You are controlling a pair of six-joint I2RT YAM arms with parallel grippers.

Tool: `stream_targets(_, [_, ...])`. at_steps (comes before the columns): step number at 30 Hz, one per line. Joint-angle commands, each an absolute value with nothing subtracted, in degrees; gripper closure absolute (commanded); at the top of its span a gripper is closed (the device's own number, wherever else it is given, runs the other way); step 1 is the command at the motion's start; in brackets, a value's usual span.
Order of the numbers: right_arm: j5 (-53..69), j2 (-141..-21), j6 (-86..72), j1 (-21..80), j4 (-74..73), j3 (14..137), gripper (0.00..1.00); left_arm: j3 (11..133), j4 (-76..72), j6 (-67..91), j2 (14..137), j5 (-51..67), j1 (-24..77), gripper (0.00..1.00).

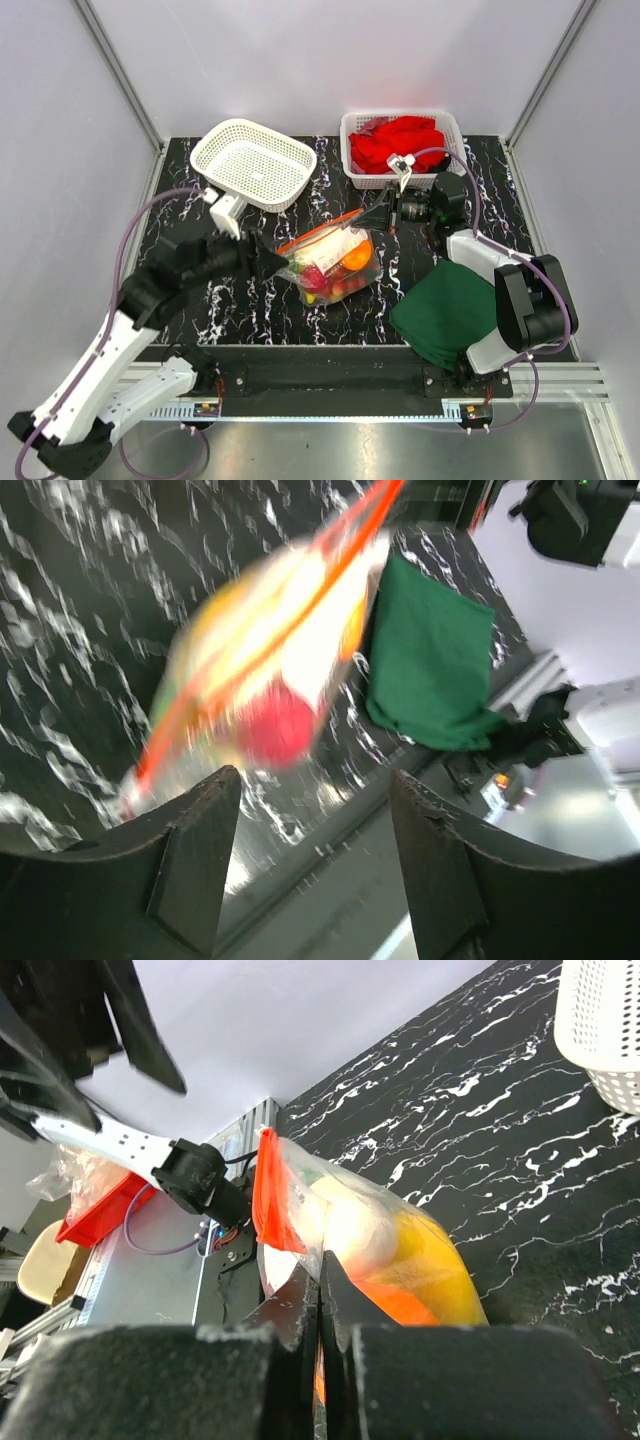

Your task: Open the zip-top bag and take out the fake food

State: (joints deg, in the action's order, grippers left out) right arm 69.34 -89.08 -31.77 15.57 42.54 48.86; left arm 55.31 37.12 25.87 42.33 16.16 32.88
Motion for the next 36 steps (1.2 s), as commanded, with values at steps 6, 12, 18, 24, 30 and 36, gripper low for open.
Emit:
stream_targets(6, [71.8,-88.9,-28.7,16.6,42.2,51.8,1.0,70.5,34.0,2.8,63.9,22.4,32.8,0.42])
stream_targets(12, [72.1,-89.6,-29.3,16.6,43.0,51.8,1.0,73.8,33.9,0.4,70.8,27.4,32.8,0.42])
stream_targets(18, [72.2,-89.8,-30.4,16.7,44.5,51.4,1.0,72.7,31.5,3.0,73.2,24.4,32.8,0.51])
stream_targets(24, [72.0,-89.8,-30.7,17.1,44.1,51.4,1.0,72.8,31.1,5.4,76.4,22.7,32.8,0.69])
stream_targets(30, [66.8,-88.3,-28.2,17.7,28.6,54.7,0.89,72.5,31.1,8.5,77.5,21.4,32.7,1.0])
stream_targets(36, [39.9,-81.5,-28.0,18.2,-6.1,62.5,0.12,71.4,29.4,19.1,74.3,17.2,32.7,1.0])
